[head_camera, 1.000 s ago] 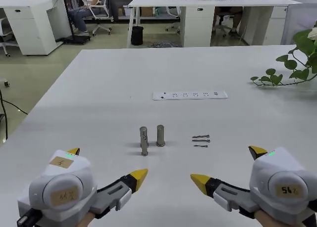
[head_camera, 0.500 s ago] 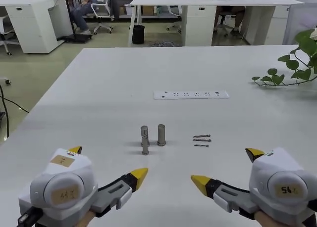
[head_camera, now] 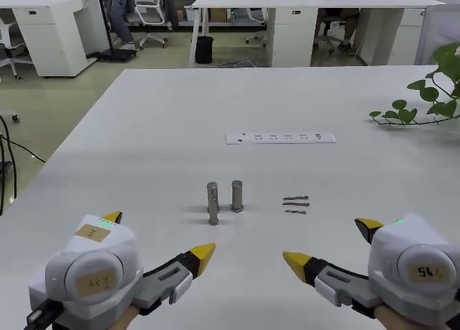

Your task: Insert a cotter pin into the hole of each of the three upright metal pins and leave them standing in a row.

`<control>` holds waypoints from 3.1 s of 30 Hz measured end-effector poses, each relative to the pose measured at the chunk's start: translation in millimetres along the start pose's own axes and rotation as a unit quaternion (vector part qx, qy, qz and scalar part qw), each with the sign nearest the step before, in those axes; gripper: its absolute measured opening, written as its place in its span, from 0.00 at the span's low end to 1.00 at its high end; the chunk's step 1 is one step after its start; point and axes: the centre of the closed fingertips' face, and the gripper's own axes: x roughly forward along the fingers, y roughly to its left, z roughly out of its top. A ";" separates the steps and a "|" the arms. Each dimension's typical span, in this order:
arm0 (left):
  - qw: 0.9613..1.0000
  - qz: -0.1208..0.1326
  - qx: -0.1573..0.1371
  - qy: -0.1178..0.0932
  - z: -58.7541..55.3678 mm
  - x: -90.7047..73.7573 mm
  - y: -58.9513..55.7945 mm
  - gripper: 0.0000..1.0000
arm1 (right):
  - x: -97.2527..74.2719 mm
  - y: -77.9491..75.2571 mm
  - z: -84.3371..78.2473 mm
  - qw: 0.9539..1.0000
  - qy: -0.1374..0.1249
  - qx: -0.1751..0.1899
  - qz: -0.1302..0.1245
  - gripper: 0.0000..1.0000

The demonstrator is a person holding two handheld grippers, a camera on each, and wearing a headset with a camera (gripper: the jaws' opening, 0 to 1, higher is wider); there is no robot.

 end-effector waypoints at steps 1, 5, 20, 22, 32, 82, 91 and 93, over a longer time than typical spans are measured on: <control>1.000 0.000 0.000 0.000 0.2 -0.1 -0.1 0.87 | -0.3 -0.3 0.1 1.000 0.000 0.000 0.000 0.74; 1.000 -0.001 0.002 0.001 -0.1 -0.3 -0.5 0.86 | -0.6 -1.0 0.0 1.000 0.001 0.006 0.001 0.72; 1.000 -0.010 0.008 0.009 -1.8 -1.7 -2.5 0.80 | -0.3 2.1 0.2 1.000 0.005 0.018 0.019 0.71; 1.000 -0.014 0.010 0.011 -1.5 -1.6 -2.6 0.78 | -1.1 3.3 2.9 1.000 0.004 0.018 0.023 0.70; 0.998 -0.053 0.028 0.013 0.9 15.5 -4.3 0.68 | 1.3 11.4 13.7 0.998 0.026 0.001 0.059 0.57; 0.979 -0.180 0.068 0.071 -45.8 146.7 -29.1 0.20 | 61.3 -11.9 -0.2 0.986 0.094 0.020 0.139 0.40; 0.978 -0.190 0.065 0.062 -44.9 155.0 -30.9 0.09 | 60.4 -15.6 -6.2 0.986 0.100 0.037 0.126 0.39; 0.977 -0.191 0.068 0.061 -45.1 155.1 -32.7 0.07 | 59.8 -16.2 -6.7 0.986 0.100 0.047 0.124 0.39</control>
